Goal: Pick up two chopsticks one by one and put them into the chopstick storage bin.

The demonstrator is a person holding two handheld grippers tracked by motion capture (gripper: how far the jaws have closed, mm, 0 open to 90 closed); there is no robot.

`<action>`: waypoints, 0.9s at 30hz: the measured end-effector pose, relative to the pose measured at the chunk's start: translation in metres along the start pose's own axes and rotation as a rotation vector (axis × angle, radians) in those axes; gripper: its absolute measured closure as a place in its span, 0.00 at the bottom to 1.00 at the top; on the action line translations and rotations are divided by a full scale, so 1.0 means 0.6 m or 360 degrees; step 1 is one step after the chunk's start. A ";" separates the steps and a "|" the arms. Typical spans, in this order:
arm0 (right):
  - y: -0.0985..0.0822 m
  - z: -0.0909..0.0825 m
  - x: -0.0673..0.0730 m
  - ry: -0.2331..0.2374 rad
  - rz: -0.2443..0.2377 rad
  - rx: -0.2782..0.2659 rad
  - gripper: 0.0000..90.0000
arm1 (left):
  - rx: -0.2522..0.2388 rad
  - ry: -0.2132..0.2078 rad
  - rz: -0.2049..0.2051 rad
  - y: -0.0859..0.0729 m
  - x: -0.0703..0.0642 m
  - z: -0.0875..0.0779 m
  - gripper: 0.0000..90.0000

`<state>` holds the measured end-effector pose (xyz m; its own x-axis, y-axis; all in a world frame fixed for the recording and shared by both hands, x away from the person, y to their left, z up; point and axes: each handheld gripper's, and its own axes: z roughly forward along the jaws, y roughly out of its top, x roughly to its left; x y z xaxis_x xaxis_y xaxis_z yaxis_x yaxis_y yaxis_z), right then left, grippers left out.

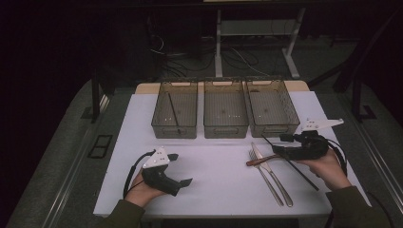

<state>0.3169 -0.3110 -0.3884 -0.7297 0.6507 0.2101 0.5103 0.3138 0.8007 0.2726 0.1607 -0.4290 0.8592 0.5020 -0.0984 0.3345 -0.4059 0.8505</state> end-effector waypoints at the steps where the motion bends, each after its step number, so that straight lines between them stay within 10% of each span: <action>1: -0.006 -0.005 -0.002 -0.0010 0.0008 0.0007 0.41 | -0.0001 0.0000 0.0001 0.000 0.000 0.000 0.00; 27: -0.127 -0.045 -0.014 -0.0258 0.0065 0.0272 0.83 | 0.0001 0.0006 0.0008 0.000 -0.001 0.000 0.00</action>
<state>0.2717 -0.3588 -0.4361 -0.6313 0.7634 0.1368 0.6177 0.3883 0.6839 0.2720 0.1604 -0.4285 0.8594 0.5030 -0.0918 0.3303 -0.4089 0.8507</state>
